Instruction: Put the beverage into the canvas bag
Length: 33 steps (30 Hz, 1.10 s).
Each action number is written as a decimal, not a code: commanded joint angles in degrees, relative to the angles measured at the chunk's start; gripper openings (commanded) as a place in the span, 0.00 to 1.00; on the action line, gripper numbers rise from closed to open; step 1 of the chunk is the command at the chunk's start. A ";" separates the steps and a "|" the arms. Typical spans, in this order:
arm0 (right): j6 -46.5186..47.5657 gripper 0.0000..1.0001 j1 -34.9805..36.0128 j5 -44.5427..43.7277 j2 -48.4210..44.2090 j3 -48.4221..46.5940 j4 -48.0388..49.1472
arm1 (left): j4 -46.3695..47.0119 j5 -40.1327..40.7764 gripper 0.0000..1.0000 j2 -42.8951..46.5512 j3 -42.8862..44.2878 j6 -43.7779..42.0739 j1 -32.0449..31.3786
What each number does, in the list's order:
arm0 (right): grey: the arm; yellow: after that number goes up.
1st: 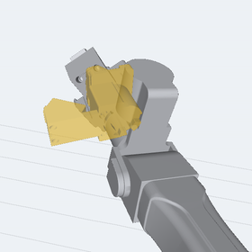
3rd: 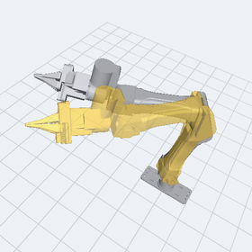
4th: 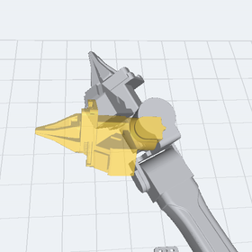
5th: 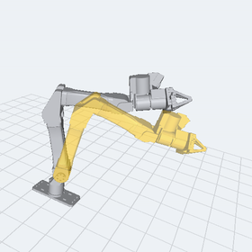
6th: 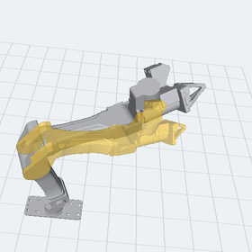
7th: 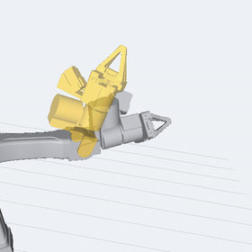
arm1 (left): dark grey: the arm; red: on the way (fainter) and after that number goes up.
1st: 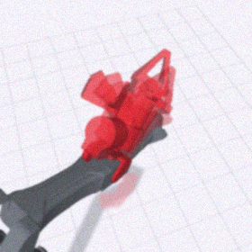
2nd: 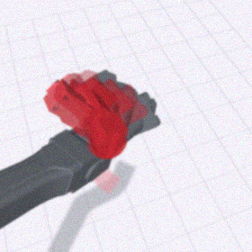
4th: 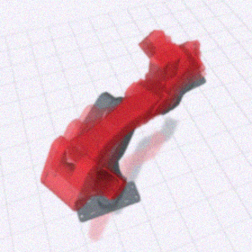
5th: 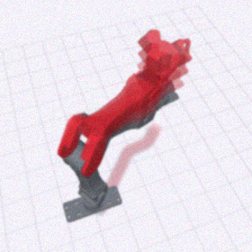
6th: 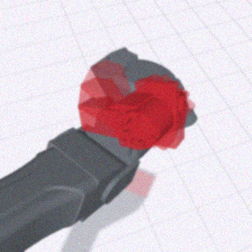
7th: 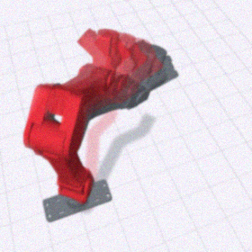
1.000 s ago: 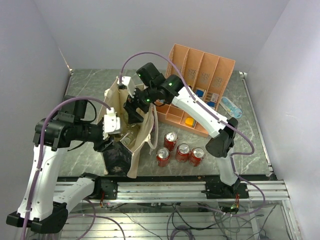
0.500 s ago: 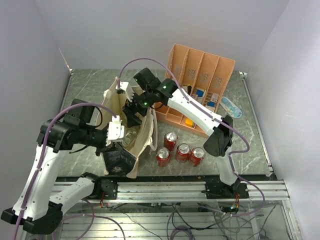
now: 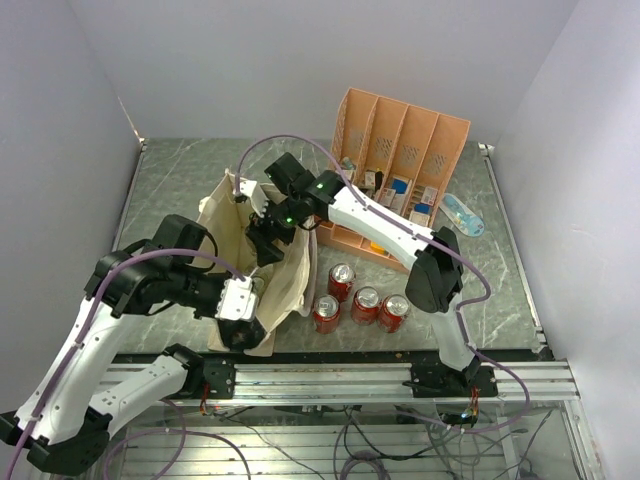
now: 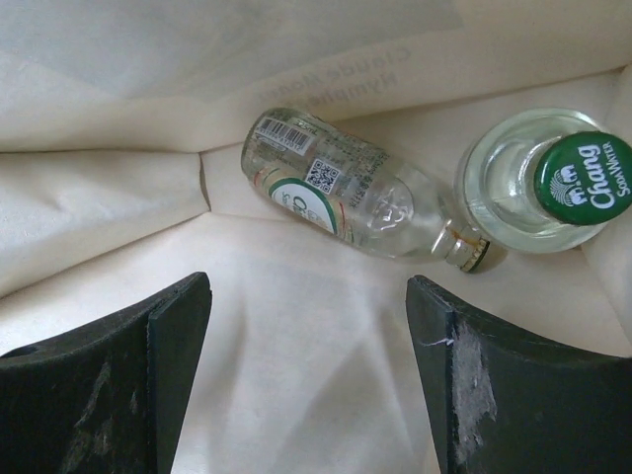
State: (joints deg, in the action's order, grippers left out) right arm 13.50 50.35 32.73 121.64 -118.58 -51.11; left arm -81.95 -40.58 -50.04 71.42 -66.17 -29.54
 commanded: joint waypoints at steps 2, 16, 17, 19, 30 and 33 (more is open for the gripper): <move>-0.93 0.80 -0.08 -1.36 -0.60 2.44 4.55 | -4.00 8.23 0.07 -0.91 -4.08 -4.74 -0.55; 2.18 0.81 2.12 -5.71 -2.56 15.26 14.78 | -3.87 8.39 0.07 -1.37 -8.28 -7.92 -0.78; 2.84 0.81 2.11 -6.53 -2.37 14.79 14.12 | -3.83 8.19 0.07 -1.70 -8.31 -8.19 -0.78; 4.25 0.81 2.13 -7.82 -2.08 13.61 13.01 | -3.78 7.86 0.07 -2.47 -8.20 -8.58 -0.78; 32.47 0.83 1.15 1.01 -3.10 11.05 9.22 | -1.86 5.92 0.07 -3.78 -3.34 -3.55 -0.78; 35.75 0.83 1.19 3.52 -2.41 8.54 6.38 | -1.05 4.88 0.07 -3.42 -1.30 -1.50 -0.78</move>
State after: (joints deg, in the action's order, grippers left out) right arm 39.77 52.23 31.03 120.22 -106.06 -41.04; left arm -81.47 -38.04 -53.15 68.12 -70.72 -30.11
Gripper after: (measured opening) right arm 0.826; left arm 0.072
